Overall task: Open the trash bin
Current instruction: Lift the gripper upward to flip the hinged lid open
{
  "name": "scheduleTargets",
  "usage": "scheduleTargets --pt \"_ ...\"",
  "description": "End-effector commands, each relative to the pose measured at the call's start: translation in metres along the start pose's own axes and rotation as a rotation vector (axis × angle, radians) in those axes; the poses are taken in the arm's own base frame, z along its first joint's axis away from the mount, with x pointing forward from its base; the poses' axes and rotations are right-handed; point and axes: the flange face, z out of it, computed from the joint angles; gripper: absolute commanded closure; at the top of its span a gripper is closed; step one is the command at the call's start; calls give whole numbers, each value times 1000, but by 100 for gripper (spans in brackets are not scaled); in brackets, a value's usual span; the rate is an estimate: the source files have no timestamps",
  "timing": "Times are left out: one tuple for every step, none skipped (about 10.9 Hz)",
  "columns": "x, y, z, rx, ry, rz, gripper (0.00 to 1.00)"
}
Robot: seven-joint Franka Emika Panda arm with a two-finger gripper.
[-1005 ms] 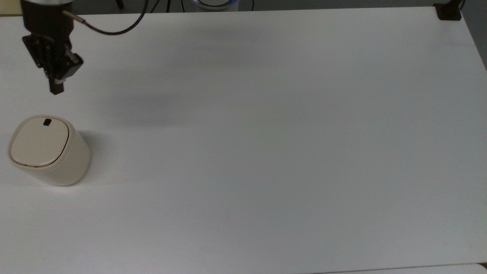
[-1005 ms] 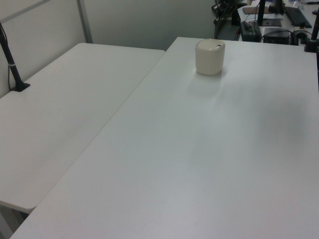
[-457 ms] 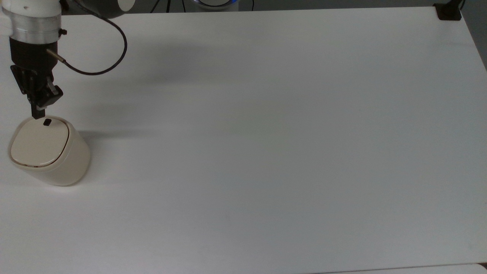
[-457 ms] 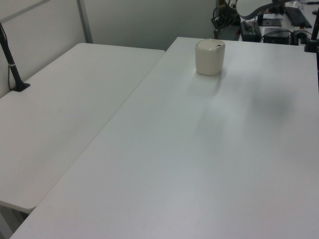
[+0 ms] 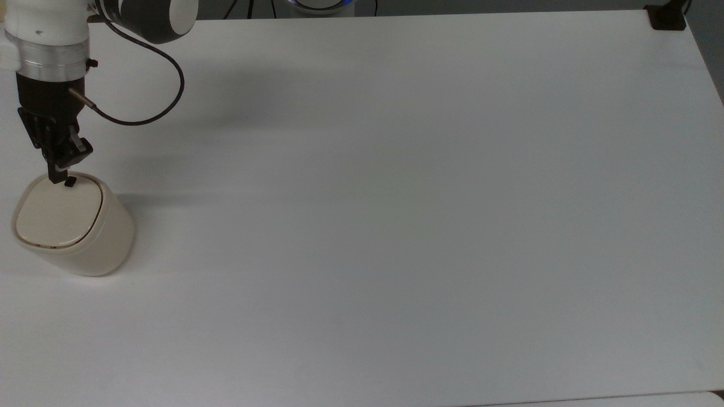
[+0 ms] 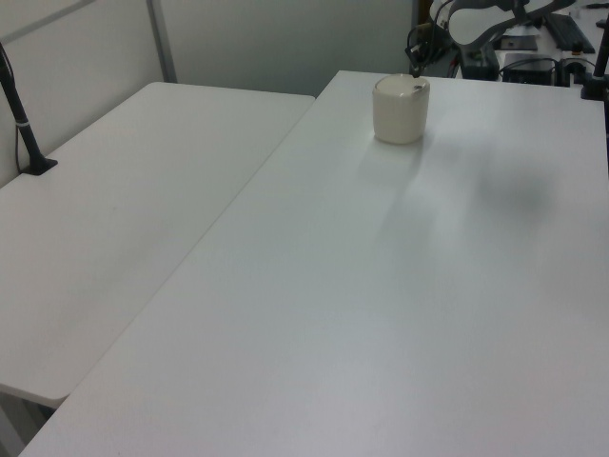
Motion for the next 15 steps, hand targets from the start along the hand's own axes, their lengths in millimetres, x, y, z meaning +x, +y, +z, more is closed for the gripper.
scheduleTargets --pt "-10 0 13 -10 7 -17 100" --pt "-15 -1 21 -6 20 -21 100" --pt "-20 -2 29 -3 33 -25 100" --pt "-22 -4 31 0 37 -28 100" --pt "-21 -3 31 -1 37 -28 100" --pt "-20 -2 29 -1 40 -26 100" --pt "-14 -2 19 5 55 -23 100" --pt "-4 -1 -3 16 83 -12 100" --pt "4 1 -25 27 100 2 100" --pt "9 0 -45 35 91 14 100" --pt "12 -1 -67 40 68 17 100" --pt "13 -5 -89 48 47 21 100" --pt "11 -9 -111 54 11 23 100" --pt "7 -18 -132 64 -22 22 100" --pt "0 -29 -151 71 -63 8 100"
